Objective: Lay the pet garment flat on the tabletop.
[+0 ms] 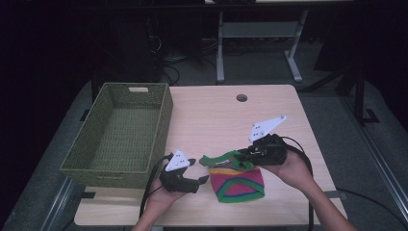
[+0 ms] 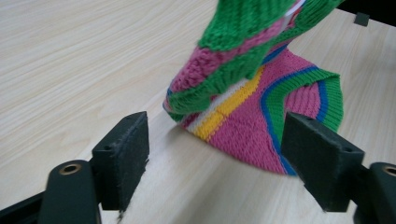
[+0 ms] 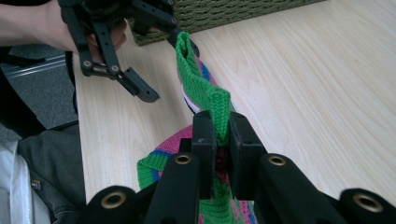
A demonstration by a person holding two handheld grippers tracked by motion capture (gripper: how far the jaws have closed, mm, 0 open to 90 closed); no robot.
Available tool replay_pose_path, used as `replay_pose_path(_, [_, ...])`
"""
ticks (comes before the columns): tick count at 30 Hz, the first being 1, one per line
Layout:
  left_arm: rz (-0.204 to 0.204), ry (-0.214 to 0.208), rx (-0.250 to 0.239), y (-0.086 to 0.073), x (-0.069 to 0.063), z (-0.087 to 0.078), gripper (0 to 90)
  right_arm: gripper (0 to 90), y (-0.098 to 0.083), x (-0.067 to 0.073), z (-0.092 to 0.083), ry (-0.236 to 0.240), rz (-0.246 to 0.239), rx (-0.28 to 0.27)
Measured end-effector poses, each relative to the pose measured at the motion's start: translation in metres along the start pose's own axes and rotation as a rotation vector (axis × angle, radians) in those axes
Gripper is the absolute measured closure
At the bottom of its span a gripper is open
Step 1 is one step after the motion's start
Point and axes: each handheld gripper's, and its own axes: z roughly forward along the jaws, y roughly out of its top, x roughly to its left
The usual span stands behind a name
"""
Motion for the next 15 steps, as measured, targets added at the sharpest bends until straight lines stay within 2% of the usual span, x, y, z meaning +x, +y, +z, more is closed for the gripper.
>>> replay_pose_path(5, [0.008, -0.002, 0.002, 0.006, 0.003, 0.01, 30.4, 82.1, -0.002, -0.004, -0.004, 0.0, 0.004, -0.009])
replay_pose_path(10, [0.004, -0.009, -0.007, 0.01, 0.009, 0.018, 42.0, 82.1, -0.006, -0.012, -0.006, 0.009, 0.023, -0.02])
replay_pose_path(13, [0.018, -0.018, -0.007, 0.012, 0.01, 0.02, 51.8, 82.1, -0.007, -0.014, -0.007, 0.008, 0.022, -0.02])
replay_pose_path(15, [0.029, -0.024, -0.006, 0.015, 0.009, 0.023, 53.4, 82.1, -0.009, -0.015, -0.008, 0.009, 0.029, -0.022])
